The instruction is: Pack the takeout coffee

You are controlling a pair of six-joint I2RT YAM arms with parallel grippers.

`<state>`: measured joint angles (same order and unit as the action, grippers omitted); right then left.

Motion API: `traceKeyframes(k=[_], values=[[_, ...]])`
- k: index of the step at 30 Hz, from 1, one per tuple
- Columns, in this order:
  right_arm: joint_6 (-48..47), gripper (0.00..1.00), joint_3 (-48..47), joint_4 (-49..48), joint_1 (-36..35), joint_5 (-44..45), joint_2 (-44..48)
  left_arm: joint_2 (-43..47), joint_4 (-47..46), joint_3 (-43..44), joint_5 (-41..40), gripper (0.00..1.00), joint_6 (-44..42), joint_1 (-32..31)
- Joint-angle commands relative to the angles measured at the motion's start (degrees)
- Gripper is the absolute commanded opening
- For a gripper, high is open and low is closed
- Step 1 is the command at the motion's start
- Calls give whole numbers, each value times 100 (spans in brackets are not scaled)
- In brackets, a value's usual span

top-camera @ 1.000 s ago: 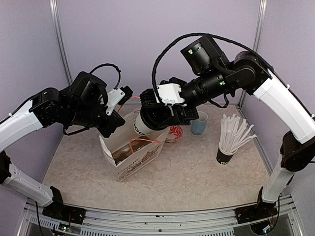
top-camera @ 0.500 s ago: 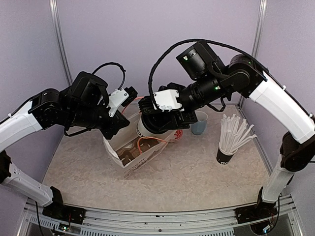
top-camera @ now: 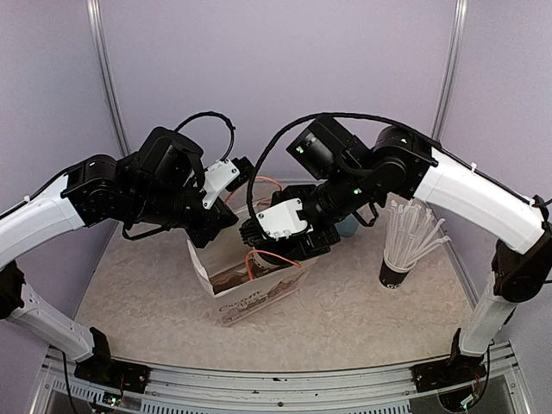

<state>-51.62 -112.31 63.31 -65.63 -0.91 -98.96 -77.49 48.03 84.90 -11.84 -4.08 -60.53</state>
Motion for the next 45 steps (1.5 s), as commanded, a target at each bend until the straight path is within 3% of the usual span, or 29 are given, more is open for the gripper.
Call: traceKeyframes(k=[1,10,16,20,24,27,33,40,45], values=[[-112,51,262,-145,-144,204,325,-58,-258,202,85,0,-158,-38],[-68,50,760,-54,-310,221,527,-76,-60,383,80,29,107,-42],[-42,48,1133,-28,-331,263,608,446,-334,283,344,42,331,-85],[-42,48,1233,98,-449,399,722,846,-763,-153,-206,59,547,10],[-223,49,1488,151,-647,241,965,931,-1107,-694,277,60,984,1009],[-332,48,1854,-285,-786,373,1162,733,-1365,-1109,522,59,1188,1360],[-580,48,2701,-1255,-1004,875,1512,84,-1681,-1676,672,57,1505,1556],[-719,49,2939,-1306,-1062,1090,1611,-301,-2215,-1827,1444,57,1348,1552],[-649,49,2968,-1612,-1066,1404,1618,-214,-2354,-1887,1368,60,1432,1672]])
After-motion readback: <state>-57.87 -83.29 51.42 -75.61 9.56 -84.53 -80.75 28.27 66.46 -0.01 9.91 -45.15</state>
